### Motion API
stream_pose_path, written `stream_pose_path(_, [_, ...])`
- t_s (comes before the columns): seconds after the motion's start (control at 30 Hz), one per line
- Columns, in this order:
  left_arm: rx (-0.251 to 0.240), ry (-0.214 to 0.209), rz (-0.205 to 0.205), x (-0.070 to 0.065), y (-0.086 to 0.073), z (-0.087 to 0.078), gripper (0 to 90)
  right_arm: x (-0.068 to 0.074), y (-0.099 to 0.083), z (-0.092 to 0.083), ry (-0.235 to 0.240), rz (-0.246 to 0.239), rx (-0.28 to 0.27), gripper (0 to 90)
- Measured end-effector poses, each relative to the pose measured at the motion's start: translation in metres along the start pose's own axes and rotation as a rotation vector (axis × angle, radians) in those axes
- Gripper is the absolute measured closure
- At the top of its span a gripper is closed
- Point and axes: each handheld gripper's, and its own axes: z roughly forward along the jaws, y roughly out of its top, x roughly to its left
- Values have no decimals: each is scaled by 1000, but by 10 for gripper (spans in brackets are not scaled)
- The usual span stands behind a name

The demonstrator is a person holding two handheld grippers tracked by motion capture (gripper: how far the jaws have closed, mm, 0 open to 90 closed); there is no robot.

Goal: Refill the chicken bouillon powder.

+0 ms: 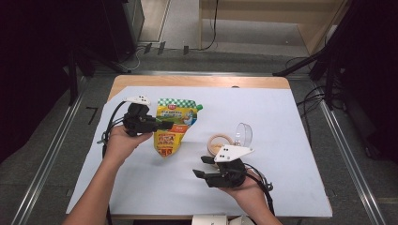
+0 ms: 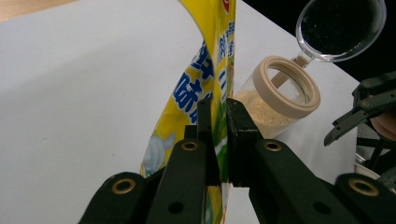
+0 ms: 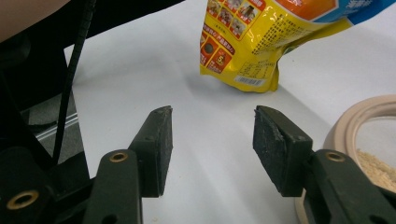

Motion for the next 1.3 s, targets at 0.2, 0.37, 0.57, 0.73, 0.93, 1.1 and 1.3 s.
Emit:
stream_pose_path(0.2, [-33, -20, -18, 1, -8, -15, 771, 1, 2, 0, -2, -14, 0, 488])
stream_pose_path(0.37, [-36, -12, -1, -2, -11, -23, 668, 2, 2, 3, 4, -26, 16, 487])
stream_pose_path(0.57, [-32, 2, 25, -5, -10, -28, 571, 1, 3, 2, 6, -23, 17, 486])
stream_pose_path(0.73, [-51, 14, 28, -7, -8, -32, 502, -1, 4, 0, 3, -23, 17, 486])
stream_pose_path(0.93, [-55, 25, 36, -9, -6, -40, 457, -2, 4, -2, 4, -25, 15, 486])
stream_pose_path(1.1, [-57, 42, 35, -10, -4, -49, 443, -3, 4, -5, 4, -25, 17, 486])
stream_pose_path(1.3, [-68, 47, 41, -12, -3, -58, 439, -5, 3, -10, -2, -24, 16, 486])
